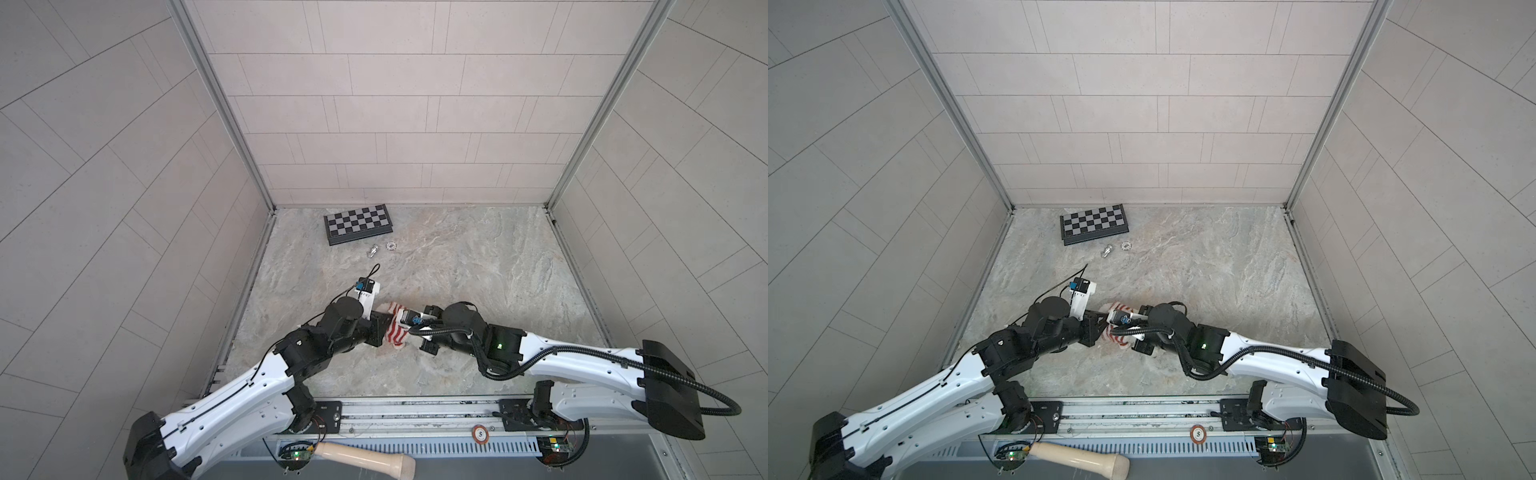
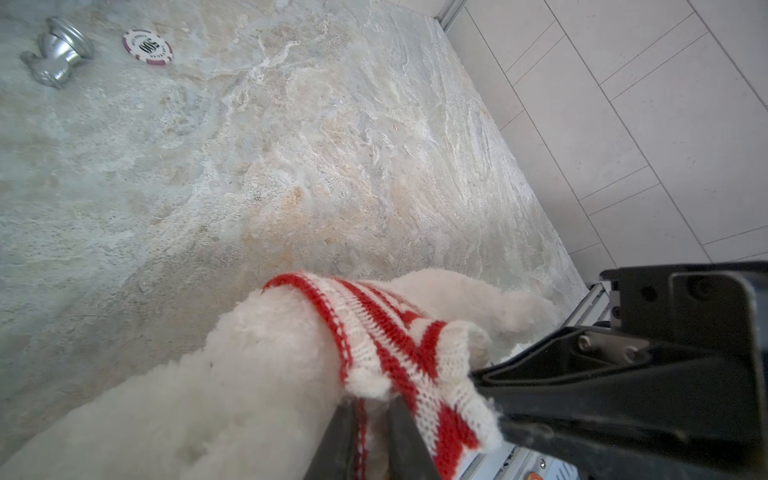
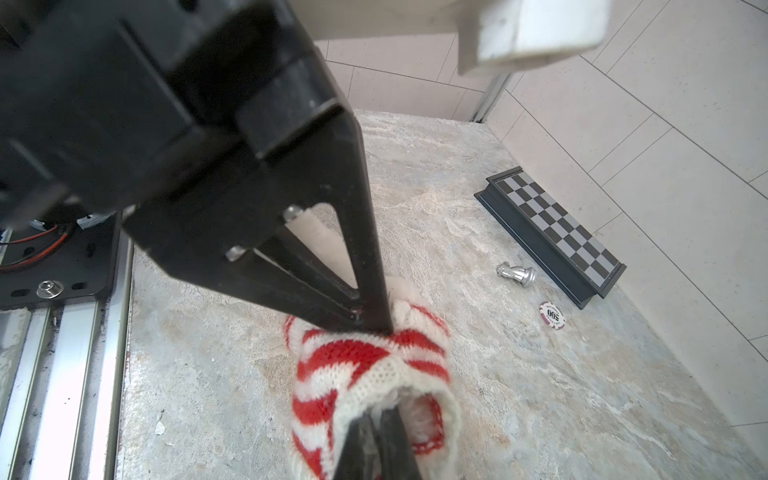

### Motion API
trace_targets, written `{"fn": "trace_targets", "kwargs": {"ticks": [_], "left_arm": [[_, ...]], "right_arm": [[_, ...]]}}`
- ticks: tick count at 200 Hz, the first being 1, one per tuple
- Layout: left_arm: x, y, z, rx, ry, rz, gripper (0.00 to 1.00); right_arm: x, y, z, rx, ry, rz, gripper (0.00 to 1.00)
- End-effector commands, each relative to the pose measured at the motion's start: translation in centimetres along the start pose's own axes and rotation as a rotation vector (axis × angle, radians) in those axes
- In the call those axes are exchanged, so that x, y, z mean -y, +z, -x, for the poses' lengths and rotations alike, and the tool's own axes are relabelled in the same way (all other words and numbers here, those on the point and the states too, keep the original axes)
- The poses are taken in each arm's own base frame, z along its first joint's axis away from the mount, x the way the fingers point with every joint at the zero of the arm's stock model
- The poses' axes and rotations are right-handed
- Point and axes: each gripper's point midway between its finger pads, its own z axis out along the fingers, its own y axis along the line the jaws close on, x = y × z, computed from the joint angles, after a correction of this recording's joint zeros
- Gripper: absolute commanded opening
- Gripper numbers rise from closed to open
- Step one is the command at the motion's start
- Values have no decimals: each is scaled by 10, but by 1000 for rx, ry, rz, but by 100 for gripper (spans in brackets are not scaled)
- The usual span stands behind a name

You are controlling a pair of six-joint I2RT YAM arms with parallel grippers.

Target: Dress the teddy bear

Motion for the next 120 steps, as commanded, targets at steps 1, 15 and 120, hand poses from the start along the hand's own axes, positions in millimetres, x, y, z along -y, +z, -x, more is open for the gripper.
{"fn": "trace_targets", "kwargs": {"ticks": [1,15,120], "left_arm": [[2,0,1,9,0,-20,8],[-6,-4,1,17,-1,20,0],[-77,-9,-29,-16,7,274,0]], "right_arm": [[8,-7,20,78,14,-33,0],[12,-10,19,73,23,-53,0],[47,-49,16,158,293,-240,0]]}}
